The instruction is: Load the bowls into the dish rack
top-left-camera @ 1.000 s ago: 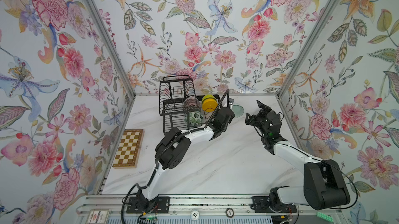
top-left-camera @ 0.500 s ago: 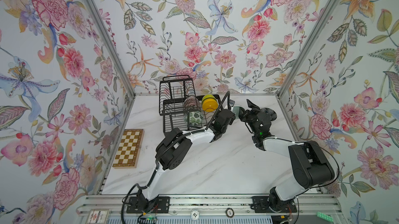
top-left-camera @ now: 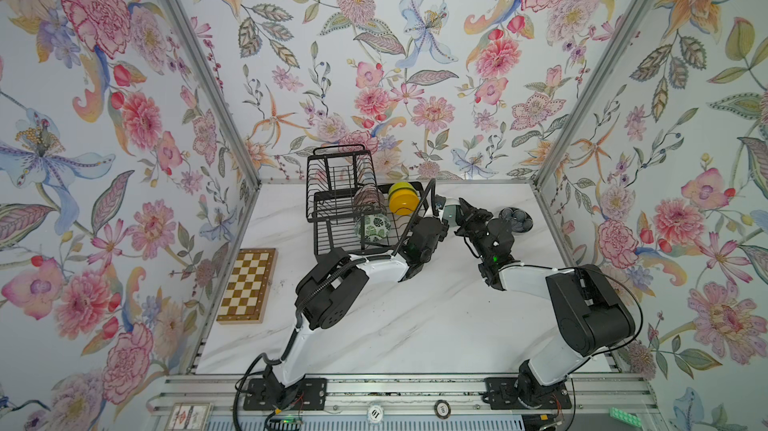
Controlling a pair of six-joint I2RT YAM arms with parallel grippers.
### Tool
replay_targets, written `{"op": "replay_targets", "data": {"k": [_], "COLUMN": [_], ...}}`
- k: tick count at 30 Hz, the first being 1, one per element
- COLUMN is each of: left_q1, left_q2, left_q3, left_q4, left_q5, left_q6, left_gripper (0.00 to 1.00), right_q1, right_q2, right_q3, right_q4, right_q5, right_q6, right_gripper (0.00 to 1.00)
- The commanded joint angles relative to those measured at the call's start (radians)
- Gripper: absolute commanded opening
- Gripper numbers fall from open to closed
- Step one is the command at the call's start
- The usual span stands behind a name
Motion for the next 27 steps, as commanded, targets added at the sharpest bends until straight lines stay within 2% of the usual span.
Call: {"op": "replay_targets", "data": {"k": [1,3,15,19,21,24,27], "left_q1": [-0.031,-0.033,-0.035,-0.035,-0.035,-0.035,-0.035], "left_q2": [-0.077,-0.081,-0.107,-0.134,-0.159,-0.205,-0.252], "left_q3": [-0.052,-0.069,-0.112,-0.124,-0.141,-0.173,-0.199], "left_q4": [0.115,0.155,0.227,0.221,0.22,0.204,0.174], "left_q5": [-0.003,-0.009,-0.024,-0.01,-0.006,0.001,0.017], "left_q6": [0.031,0.044,0.063,0.047,0.032,0.013,-0.011], "left_gripper": [0.0,0.0,0.02,0.24,0.42,0.58,0.69], "right_q1": [-0.016,-0.012,0.003,0.005,0.005,0.005,0.004], "right_q2": [0.029,0.032,0.024,0.055,0.085,0.105,0.097], "right_q3": [0.055,0.06,0.074,0.113,0.147,0.179,0.189], "right_q4": [0.142,0.157,0.188,0.273,0.348,0.394,0.376], "right_q5": [0.074,0.077,0.085,0.064,0.047,0.034,0.028], "right_q6": [0.1,0.099,0.03,0.002,0.003,0.003,-0.021], "right_gripper": [0.06,0.0,0.0,0.0,0.0,0.0,0.0]}}
